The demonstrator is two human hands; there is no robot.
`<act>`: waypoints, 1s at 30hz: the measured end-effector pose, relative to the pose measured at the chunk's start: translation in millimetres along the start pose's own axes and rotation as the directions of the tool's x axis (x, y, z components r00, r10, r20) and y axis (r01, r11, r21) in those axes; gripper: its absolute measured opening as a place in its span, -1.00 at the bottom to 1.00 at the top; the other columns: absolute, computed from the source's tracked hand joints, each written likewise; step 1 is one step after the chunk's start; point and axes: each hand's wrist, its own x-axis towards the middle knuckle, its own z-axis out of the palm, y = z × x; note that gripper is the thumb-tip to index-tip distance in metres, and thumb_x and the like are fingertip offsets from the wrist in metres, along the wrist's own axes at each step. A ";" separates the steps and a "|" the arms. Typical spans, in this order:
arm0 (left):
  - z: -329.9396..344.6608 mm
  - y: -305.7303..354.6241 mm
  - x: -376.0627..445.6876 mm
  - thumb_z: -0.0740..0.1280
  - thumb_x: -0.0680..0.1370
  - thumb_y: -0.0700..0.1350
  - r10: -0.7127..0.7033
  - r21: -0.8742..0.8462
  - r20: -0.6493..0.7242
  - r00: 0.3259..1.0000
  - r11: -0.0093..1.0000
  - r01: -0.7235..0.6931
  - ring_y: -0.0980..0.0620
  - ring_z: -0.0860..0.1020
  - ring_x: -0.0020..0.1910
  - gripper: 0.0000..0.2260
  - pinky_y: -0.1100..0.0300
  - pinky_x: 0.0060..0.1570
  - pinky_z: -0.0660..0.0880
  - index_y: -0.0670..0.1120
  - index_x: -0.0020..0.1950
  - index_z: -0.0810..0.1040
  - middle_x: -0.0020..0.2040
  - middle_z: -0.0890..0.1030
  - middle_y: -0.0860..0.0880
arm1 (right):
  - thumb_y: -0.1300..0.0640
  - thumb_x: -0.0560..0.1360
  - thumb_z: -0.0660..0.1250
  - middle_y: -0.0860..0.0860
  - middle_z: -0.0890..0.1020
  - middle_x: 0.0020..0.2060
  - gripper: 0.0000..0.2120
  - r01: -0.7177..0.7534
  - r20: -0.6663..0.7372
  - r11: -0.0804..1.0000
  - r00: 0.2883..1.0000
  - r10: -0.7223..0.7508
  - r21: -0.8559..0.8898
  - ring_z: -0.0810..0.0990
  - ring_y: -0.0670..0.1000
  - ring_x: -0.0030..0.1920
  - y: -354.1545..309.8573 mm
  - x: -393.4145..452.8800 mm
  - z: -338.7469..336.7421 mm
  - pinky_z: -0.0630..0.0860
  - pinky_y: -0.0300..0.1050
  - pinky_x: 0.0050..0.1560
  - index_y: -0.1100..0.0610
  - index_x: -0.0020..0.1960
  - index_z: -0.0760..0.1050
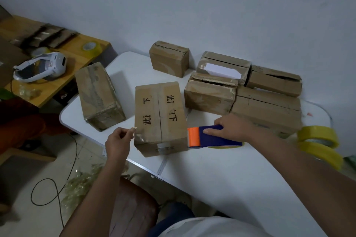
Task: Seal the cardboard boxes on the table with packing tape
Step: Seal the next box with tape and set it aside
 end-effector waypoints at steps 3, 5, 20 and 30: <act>-12.6 -17.8 -1.6 0.40 0.57 0.03 -0.018 -0.002 -0.005 1.000 1.000 0.018 0.00 0.59 -0.14 -0.78 0.12 -0.18 0.45 -0.10 -0.16 0.60 -0.20 0.66 -0.02 | -0.41 0.49 0.08 -0.08 0.57 -0.26 -0.45 -0.026 0.011 1.000 1.000 0.026 0.009 0.52 -0.14 -0.26 8.4 -2.7 -5.4 0.28 -0.27 -0.36 0.05 -0.04 0.54; -22.0 -25.7 0.5 0.40 0.56 0.03 -0.045 -0.042 -0.039 0.998 0.998 0.044 0.00 0.58 -0.17 -0.78 0.10 -0.18 0.47 -0.11 -0.15 0.61 -0.19 0.66 -0.04 | -0.40 0.49 0.09 -0.08 0.57 -0.25 -0.47 -0.032 0.024 0.999 0.999 0.032 0.011 0.52 -0.14 -0.26 12.1 -2.0 -5.5 0.29 -0.26 -0.35 0.03 -0.05 0.53; -19.0 -42.2 -12.4 0.38 0.56 0.09 -0.146 -0.133 -0.063 0.987 0.982 0.136 0.01 0.56 -0.12 -0.72 0.14 -0.19 0.45 -0.13 -0.07 0.57 -0.12 0.63 -0.01 | -0.59 0.34 -0.01 -0.01 0.57 -0.35 -0.27 -0.195 -0.216 0.965 0.964 0.156 -0.177 0.54 -0.07 -0.31 20.4 9.9 11.9 0.32 -0.21 -0.40 0.03 -0.14 0.55; -1.4 -38.2 -13.7 0.46 0.45 0.22 -0.200 -0.051 -0.040 0.979 0.979 0.198 0.04 0.50 -0.09 -0.55 0.13 -0.18 0.41 -0.10 0.07 0.45 -0.07 0.52 0.00 | -0.56 0.35 0.07 -0.03 0.52 -0.42 -0.37 -0.218 -0.201 0.958 0.963 0.181 -0.186 0.53 -0.06 -0.37 24.7 18.9 14.5 0.28 -0.23 -0.43 0.01 -0.26 0.43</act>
